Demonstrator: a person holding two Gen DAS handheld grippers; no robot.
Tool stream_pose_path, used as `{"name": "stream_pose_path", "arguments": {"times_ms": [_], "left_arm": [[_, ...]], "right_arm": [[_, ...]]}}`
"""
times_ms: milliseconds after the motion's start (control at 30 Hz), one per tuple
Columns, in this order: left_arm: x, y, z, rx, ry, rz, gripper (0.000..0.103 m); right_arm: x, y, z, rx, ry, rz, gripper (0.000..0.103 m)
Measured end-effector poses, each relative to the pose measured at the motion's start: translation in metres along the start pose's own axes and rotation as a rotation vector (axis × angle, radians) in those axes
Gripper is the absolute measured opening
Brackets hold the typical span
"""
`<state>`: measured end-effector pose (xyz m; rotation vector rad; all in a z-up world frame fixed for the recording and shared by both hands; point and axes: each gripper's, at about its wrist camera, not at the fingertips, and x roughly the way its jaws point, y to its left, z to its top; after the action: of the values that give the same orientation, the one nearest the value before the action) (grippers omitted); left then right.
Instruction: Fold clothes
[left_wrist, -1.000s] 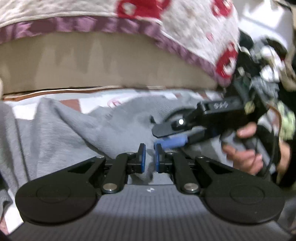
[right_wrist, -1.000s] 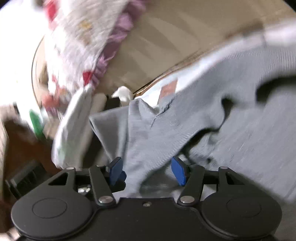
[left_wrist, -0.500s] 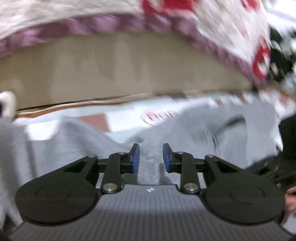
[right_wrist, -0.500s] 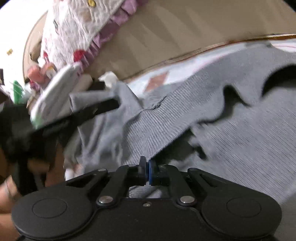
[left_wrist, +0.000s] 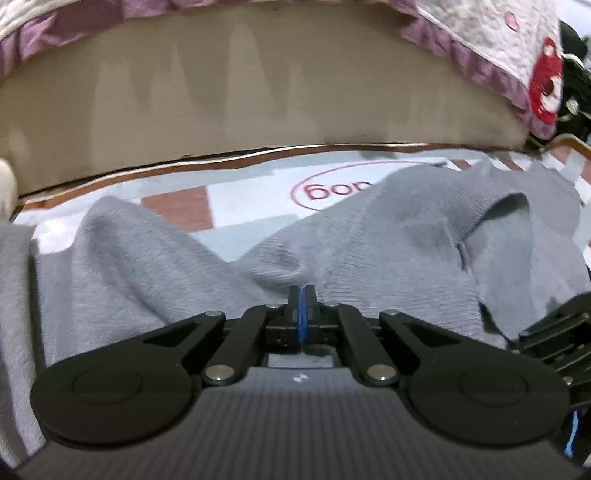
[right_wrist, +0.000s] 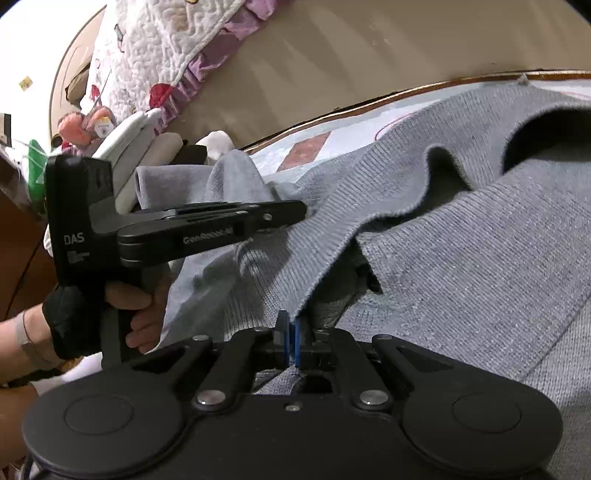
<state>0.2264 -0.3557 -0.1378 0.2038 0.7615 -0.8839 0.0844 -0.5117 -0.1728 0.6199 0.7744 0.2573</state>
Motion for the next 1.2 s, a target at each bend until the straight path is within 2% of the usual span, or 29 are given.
{"name": "stream_pose_path", "arguments": {"times_ms": [167,433,567,633,667,800,867,933,967,1000,1067,1200], "left_arm": [[-0.01,0.027,-0.003,-0.147,-0.033,0.038,0.0],[-0.046,0.025,-0.002,-0.104,-0.134,0.042,0.003],[-0.061,0.029,0.004,-0.145,-0.158,-0.031,0.006],[-0.069,0.032,0.006,-0.167,-0.182,-0.058,0.007],[-0.072,0.033,0.007,-0.171,-0.195,-0.065,0.009],[-0.072,0.036,0.001,-0.158,-0.192,-0.004,0.018],[-0.066,0.038,-0.004,-0.153,-0.161,0.024,0.018],[-0.062,0.036,-0.006,-0.125,-0.137,0.059,0.018],[-0.06,0.036,-0.007,-0.112,-0.126,0.075,0.018],[-0.059,0.036,-0.008,-0.107,-0.123,0.079,0.02],[-0.059,0.037,-0.007,-0.115,-0.125,0.072,0.024],[-0.058,0.038,-0.01,-0.122,-0.117,0.08,0.027]], "right_arm": [[-0.002,-0.001,-0.002,-0.011,0.0,-0.004,0.002],[-0.006,-0.003,0.005,0.023,-0.003,0.019,0.003],[-0.025,0.001,0.034,0.037,-0.088,0.109,0.003],[-0.034,0.007,0.058,0.023,-0.123,0.104,0.003],[-0.037,0.012,0.072,-0.004,-0.142,0.09,0.003],[-0.042,0.03,0.141,-0.135,-0.237,-0.011,0.003],[-0.04,0.03,0.176,-0.16,-0.311,-0.118,0.008],[-0.042,0.024,0.199,-0.172,-0.382,-0.271,0.014],[-0.046,0.02,0.204,-0.154,-0.391,-0.302,0.018],[-0.051,0.015,0.204,-0.144,-0.391,-0.328,0.026],[-0.061,0.005,0.181,-0.151,-0.355,-0.361,0.035],[-0.082,-0.016,0.136,-0.164,-0.283,-0.426,0.044]]}}
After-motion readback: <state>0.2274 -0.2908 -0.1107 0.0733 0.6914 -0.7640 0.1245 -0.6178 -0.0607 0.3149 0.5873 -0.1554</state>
